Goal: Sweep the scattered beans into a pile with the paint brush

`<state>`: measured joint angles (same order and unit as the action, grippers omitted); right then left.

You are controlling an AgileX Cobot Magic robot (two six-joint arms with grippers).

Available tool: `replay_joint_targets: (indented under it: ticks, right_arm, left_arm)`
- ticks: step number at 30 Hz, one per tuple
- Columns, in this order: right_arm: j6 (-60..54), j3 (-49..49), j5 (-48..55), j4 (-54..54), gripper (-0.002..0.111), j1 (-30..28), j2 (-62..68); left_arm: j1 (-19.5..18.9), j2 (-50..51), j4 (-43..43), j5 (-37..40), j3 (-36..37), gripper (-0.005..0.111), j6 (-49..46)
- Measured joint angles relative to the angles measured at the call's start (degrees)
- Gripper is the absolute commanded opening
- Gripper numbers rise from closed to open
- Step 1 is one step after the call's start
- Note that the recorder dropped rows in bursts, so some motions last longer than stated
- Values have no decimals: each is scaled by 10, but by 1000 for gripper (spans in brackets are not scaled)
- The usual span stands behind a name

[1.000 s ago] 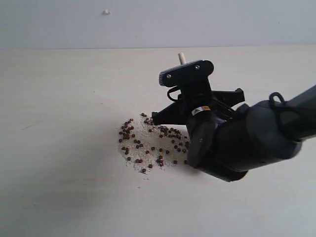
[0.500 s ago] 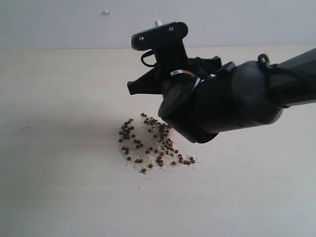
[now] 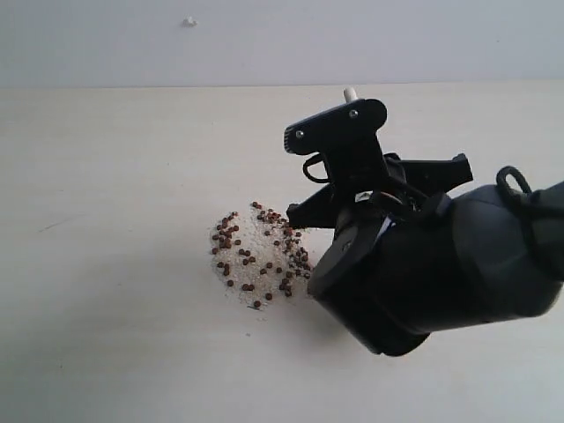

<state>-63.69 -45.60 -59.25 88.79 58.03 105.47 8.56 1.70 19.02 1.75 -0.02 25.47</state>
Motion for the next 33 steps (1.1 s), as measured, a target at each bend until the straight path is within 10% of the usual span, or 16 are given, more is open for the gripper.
replay_joint_targets:
  ticks: [33]
  right_arm:
    - [220, -71, 89, -142, 0, 17, 75]
  left_arm:
    - [12, 0, 0, 0, 0, 0, -1]
